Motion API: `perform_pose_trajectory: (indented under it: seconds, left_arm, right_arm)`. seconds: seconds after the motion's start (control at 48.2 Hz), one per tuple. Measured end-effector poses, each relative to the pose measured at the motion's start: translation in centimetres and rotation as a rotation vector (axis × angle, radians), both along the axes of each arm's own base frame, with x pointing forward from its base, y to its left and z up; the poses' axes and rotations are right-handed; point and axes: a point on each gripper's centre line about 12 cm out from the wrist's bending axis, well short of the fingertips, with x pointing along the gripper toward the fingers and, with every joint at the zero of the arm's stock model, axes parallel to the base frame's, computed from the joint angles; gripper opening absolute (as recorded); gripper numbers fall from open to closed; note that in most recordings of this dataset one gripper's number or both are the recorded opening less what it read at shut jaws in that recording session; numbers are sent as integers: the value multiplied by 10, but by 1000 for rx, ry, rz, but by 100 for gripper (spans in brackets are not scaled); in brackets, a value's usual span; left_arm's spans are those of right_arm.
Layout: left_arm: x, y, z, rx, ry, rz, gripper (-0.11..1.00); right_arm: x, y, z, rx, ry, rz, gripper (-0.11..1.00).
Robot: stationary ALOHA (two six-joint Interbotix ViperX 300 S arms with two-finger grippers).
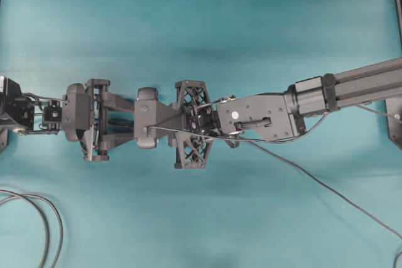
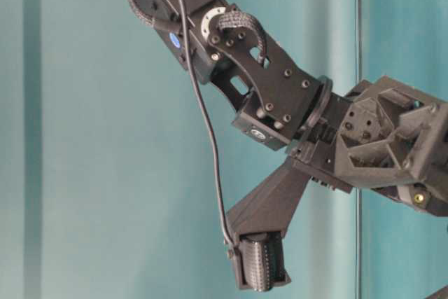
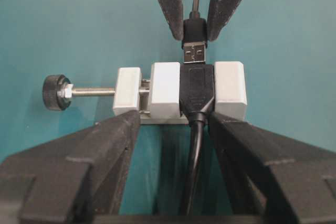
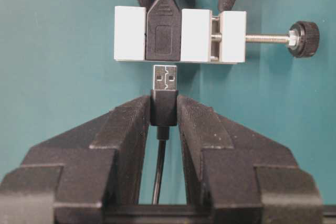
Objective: Insert the USB cable into the female connector supported by the left arm.
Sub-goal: 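Align the USB plug tip with the female connector opening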
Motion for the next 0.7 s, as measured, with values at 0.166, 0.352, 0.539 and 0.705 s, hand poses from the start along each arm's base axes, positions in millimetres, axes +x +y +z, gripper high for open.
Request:
perform_pose_trajectory:
  seconds: [0.166,0.352,0.539,0.705]
  left_arm:
    - [2,0,0,0,-3,-2,65]
    - [3,-1,-2,-1,2,-1,65]
    - [4,-1,-2,-1,0,-1,65]
    - [5,0,-3,-2,5,1,65]
  right_arm:
    - [1,2,1,1,-9,6,21]
    - [1,3,1,1,-10,9,21]
    - [1,4,1,1,-10,11,21]
    - [1,5,1,1,-10,14,21]
